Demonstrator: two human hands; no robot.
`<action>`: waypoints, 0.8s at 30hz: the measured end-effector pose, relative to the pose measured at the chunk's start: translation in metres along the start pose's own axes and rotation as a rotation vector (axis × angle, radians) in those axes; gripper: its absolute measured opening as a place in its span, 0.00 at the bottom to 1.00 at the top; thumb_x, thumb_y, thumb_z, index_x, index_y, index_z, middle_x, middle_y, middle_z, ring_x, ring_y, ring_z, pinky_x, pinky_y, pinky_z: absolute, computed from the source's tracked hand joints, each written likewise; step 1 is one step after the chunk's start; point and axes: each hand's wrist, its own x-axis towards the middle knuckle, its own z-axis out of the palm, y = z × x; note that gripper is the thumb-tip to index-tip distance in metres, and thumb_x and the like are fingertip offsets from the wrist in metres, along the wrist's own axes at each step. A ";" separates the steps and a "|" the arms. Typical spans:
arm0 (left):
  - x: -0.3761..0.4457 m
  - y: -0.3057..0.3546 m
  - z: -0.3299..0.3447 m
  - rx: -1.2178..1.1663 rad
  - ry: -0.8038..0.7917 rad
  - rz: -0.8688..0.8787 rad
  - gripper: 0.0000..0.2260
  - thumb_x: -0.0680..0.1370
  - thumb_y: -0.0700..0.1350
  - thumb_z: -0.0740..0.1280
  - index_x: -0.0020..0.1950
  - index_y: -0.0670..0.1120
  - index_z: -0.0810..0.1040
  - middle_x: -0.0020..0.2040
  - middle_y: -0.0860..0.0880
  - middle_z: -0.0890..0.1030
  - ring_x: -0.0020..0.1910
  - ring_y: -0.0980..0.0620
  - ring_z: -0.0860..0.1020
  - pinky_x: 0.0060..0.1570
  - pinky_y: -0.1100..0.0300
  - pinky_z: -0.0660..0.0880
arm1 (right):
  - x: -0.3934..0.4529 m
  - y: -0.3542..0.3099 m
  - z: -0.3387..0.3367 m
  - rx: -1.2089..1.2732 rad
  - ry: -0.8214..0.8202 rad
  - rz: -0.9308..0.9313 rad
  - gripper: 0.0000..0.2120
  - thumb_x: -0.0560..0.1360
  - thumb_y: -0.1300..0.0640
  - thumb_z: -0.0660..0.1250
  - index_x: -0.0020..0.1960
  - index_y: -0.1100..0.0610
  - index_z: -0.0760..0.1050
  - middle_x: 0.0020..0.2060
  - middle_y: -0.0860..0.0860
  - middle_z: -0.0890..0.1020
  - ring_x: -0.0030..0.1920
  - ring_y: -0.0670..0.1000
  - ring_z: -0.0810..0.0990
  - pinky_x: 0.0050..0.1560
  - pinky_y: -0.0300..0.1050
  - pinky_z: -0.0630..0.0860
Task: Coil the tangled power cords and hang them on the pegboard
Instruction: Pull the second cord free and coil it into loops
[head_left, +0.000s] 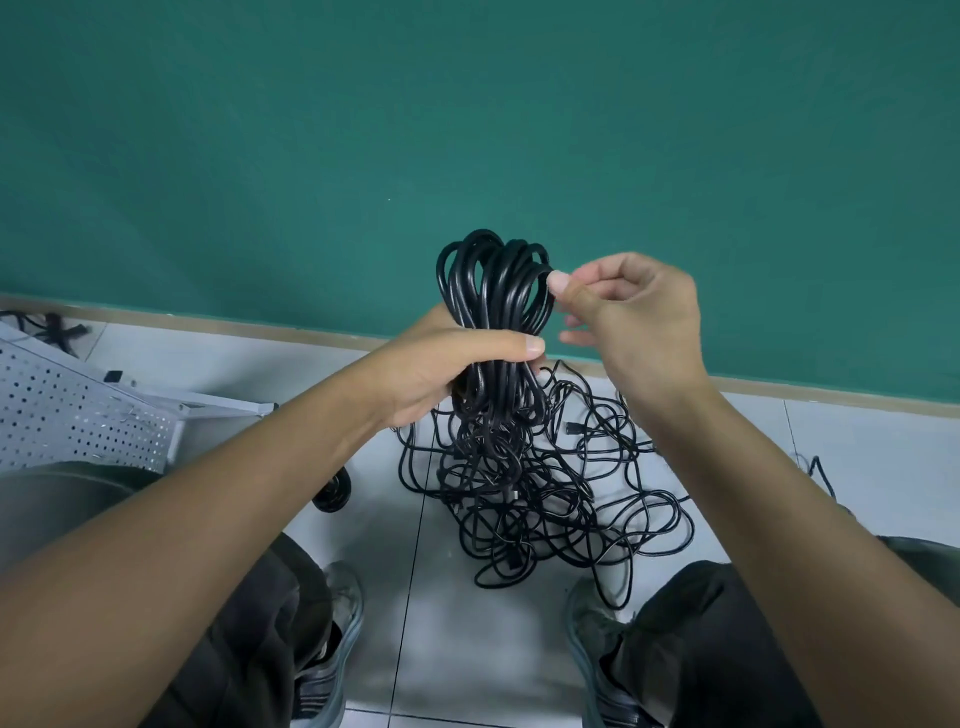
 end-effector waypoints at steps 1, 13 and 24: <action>0.001 -0.001 -0.001 0.044 0.007 0.026 0.18 0.73 0.42 0.77 0.61 0.41 0.80 0.54 0.40 0.85 0.54 0.48 0.84 0.57 0.53 0.78 | -0.001 -0.003 -0.001 0.058 -0.051 0.048 0.08 0.79 0.54 0.72 0.50 0.59 0.78 0.35 0.52 0.85 0.36 0.48 0.84 0.42 0.44 0.84; -0.002 0.001 0.012 0.368 -0.078 0.121 0.13 0.74 0.37 0.76 0.58 0.44 0.82 0.54 0.44 0.86 0.57 0.47 0.83 0.61 0.52 0.79 | -0.005 -0.013 -0.010 0.468 -0.750 0.317 0.28 0.84 0.37 0.50 0.76 0.51 0.68 0.67 0.60 0.80 0.68 0.58 0.79 0.71 0.55 0.73; -0.001 -0.005 0.018 0.470 -0.050 0.143 0.10 0.73 0.41 0.77 0.43 0.44 0.76 0.36 0.47 0.78 0.37 0.56 0.76 0.39 0.52 0.75 | -0.008 -0.008 -0.001 0.615 -0.683 0.398 0.26 0.85 0.43 0.54 0.74 0.59 0.70 0.68 0.60 0.78 0.71 0.58 0.76 0.73 0.57 0.71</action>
